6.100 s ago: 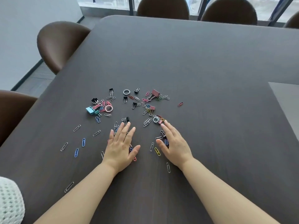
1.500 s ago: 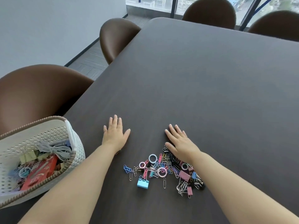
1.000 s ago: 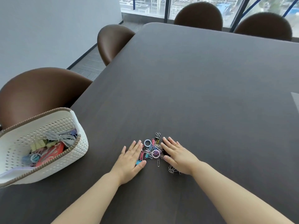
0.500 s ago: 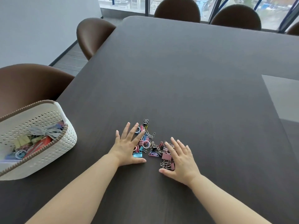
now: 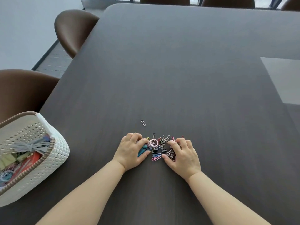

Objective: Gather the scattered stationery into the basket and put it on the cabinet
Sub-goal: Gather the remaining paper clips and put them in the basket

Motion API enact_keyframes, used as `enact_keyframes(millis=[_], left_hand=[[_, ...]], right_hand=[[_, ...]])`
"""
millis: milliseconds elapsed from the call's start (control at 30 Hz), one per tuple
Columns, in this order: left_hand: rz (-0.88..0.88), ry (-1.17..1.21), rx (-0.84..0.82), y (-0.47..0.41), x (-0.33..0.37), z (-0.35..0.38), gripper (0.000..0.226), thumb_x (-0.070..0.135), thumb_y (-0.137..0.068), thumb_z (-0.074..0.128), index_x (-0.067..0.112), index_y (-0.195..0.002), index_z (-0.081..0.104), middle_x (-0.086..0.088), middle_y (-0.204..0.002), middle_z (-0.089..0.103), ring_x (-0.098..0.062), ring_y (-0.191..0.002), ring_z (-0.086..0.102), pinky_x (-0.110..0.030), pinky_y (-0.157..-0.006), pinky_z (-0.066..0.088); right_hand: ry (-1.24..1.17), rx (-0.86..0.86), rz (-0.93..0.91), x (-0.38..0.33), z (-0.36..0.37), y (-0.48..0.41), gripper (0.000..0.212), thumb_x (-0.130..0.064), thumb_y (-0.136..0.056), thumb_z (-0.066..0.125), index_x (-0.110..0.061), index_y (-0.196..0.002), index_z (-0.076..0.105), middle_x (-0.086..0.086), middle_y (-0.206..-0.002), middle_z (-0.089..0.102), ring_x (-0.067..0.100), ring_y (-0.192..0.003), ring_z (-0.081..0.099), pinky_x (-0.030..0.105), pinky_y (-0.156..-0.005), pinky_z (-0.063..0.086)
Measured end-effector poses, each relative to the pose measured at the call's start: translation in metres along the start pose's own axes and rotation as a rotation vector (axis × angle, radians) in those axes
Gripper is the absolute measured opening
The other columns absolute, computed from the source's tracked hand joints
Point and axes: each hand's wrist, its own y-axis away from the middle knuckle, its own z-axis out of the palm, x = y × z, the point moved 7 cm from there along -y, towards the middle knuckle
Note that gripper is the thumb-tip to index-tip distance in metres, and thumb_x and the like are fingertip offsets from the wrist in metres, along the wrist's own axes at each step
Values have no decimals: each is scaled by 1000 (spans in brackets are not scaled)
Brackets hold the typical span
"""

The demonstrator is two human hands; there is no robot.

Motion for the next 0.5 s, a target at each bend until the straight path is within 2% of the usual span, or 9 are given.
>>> enact_keyframes(millis=[133, 233, 367, 500], left_hand=[[20, 23, 51, 4, 7, -4, 30, 46, -75, 52, 20, -85, 62, -1, -82, 57, -20, -69, 49, -27, -55, 49], [13, 19, 51, 5, 10, -7, 26, 43, -74, 52, 20, -76, 63, 0, -76, 57, -16, -55, 54, -21, -42, 44], [-56, -30, -18, 7, 11, -8, 32, 47, -73, 47, 18, -68, 59, 2, -64, 53, -15, -42, 51, -18, -34, 38], [-192, -8, -23, 16, 2, -22, 29, 43, -72, 44, 19, -63, 55, 6, -55, 50, -17, -35, 47, -17, -35, 28]], right_hand=[[-26, -26, 3, -2, 0, 1, 43, -58, -69, 50, -22, -91, 61, 2, -86, 56, 21, -71, 56, 26, -50, 50], [-31, -31, 1, -3, -2, 2, 39, -56, -68, 52, -21, -81, 65, 3, -83, 59, 20, -67, 59, 23, -46, 49], [-23, -67, -24, -7, -4, 3, 37, -54, -67, 55, -19, -74, 64, 4, -80, 59, 18, -60, 58, 22, -43, 47], [-136, -189, 36, -4, -3, 1, 39, -39, -60, 81, -12, -76, 58, 8, -87, 53, 25, -47, 54, 31, -41, 51]])
